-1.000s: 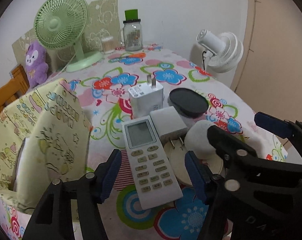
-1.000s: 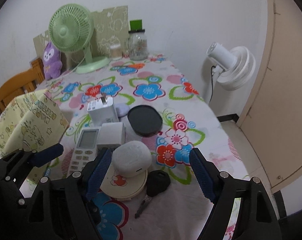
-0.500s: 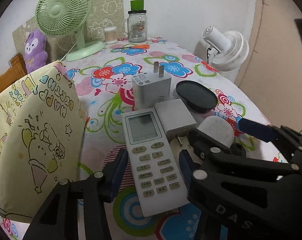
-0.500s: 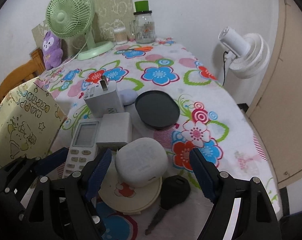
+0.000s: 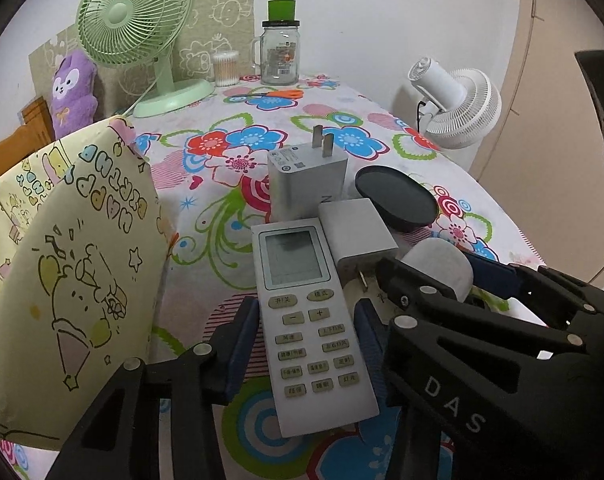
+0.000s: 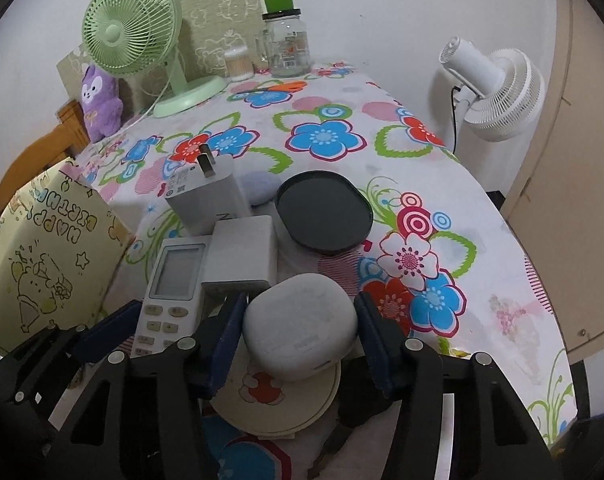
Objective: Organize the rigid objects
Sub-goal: 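Lift and carry the remote with the left gripper while the right carries the speaker toward the box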
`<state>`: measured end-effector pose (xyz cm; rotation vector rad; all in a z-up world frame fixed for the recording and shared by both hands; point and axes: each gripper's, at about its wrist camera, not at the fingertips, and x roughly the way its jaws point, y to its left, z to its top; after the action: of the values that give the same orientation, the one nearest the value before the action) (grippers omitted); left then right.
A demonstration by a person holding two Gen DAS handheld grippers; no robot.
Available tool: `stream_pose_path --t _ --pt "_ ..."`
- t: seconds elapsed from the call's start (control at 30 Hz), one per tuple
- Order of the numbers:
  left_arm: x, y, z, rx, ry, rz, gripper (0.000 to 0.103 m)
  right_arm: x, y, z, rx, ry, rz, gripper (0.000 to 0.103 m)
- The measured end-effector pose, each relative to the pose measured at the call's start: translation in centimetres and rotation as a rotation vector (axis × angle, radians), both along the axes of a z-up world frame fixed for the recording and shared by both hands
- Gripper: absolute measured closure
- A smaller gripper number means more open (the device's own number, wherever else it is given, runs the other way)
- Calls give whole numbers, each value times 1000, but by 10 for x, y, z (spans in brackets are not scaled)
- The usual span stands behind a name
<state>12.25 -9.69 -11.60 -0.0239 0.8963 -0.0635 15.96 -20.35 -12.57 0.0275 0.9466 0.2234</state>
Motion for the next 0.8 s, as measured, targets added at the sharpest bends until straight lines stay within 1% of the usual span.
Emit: stream_pose_path --t 0.37,0.8 --pt "-9 1 6 6 -5 -3 56 -11 -2 7 -12 -12 -16 44" --pt "-25 0 16 23 -27 -6 57 -31 -2 21 -2 -37 -24 44"
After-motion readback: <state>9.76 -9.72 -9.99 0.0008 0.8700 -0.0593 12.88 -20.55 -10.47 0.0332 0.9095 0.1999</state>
